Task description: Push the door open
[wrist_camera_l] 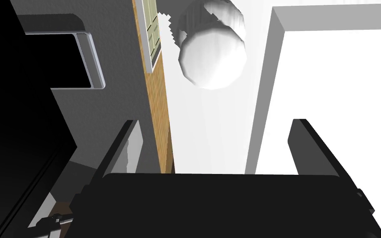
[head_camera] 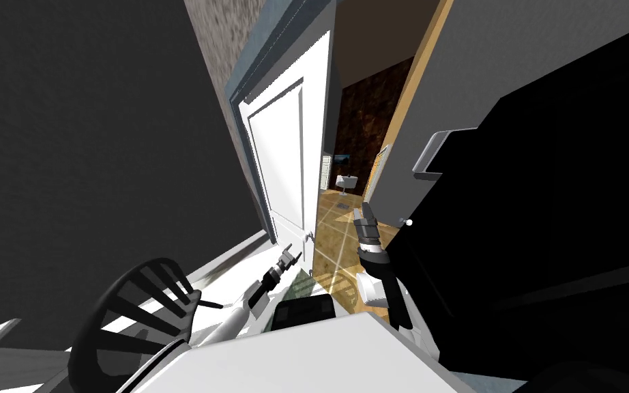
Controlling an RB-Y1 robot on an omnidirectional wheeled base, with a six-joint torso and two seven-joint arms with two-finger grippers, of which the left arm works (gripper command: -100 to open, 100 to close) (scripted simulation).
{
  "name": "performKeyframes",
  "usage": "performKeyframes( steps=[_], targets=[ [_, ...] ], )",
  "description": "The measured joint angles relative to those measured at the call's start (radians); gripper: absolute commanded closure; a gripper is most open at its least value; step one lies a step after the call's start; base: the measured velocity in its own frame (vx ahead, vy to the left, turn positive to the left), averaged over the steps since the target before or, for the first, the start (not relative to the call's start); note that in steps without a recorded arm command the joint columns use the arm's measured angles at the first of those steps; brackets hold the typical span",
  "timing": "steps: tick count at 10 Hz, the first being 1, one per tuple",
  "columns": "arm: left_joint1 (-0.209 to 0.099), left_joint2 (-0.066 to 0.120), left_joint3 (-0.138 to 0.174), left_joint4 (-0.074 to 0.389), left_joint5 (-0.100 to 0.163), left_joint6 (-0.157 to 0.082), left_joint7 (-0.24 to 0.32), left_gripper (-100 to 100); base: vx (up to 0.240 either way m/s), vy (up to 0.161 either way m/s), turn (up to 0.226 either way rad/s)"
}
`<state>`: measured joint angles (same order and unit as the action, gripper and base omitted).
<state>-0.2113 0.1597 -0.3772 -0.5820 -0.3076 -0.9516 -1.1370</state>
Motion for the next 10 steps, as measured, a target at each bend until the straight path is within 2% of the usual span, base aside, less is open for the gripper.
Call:
performKeyframes(
  steps=[5, 6, 10],
  targets=[
    [0.001, -0.015, 0.008, 0.004, 0.005, 0.009, -0.015, -100, 0.146, -0.106, -0.021],
    [0.001, -0.015, 0.008, 0.004, 0.005, 0.009, -0.015, 100, -0.006, 0.006, 0.007],
    [-0.004, -0.016, 0.009, 0.002, 0.005, 0.012, -0.015, 100, -0.007, 0.008, -0.009]
  ],
)
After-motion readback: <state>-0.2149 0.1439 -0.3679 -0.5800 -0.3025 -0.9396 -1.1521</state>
